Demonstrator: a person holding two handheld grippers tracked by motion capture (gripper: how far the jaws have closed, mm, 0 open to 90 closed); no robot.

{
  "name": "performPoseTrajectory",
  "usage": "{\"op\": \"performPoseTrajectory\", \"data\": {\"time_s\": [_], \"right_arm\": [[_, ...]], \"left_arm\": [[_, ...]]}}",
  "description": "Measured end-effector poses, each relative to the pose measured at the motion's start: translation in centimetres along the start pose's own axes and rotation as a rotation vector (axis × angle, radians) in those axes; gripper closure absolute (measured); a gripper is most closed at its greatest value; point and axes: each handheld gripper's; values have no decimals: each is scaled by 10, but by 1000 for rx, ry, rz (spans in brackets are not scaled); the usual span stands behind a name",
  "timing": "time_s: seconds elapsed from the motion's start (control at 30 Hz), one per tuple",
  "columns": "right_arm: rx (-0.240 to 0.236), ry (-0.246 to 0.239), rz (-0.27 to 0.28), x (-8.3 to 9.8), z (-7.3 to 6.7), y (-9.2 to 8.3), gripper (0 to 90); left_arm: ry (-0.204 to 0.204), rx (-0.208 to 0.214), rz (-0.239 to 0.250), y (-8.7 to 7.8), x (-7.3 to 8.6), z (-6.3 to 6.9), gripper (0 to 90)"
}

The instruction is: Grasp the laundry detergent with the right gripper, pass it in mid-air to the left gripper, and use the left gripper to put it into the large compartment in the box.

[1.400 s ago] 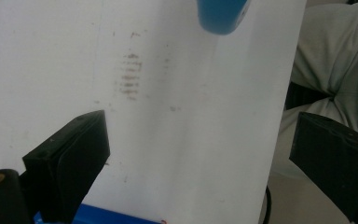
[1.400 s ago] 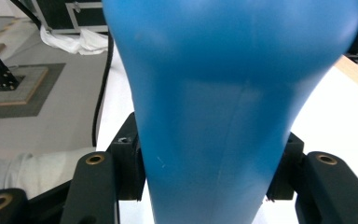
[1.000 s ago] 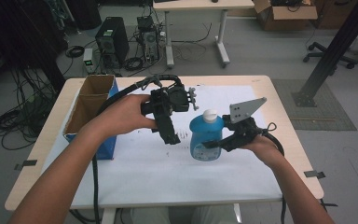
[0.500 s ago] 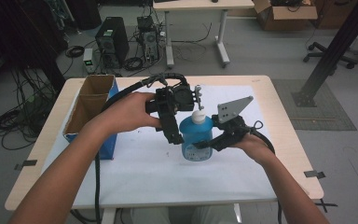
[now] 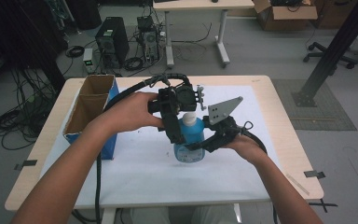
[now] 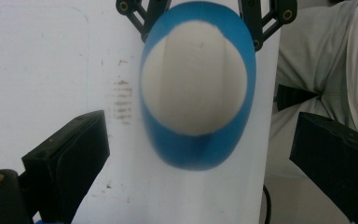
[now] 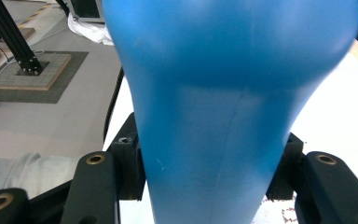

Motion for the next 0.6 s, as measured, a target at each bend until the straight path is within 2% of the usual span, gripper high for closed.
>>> {"op": "performPoseTrajectory", "data": {"time_s": [0.6], "right_arm": [[1,-11,-5,-4,-3,3,445]], "left_arm": [[9,11,-13,10,-9,-3,53]]}}
Point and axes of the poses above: each handheld gripper's, and its own axes: y roughly forward along the jaws, x roughly out of its underside, z roughly to its right, and after that the axes turned 11 degrees about y, right-handed
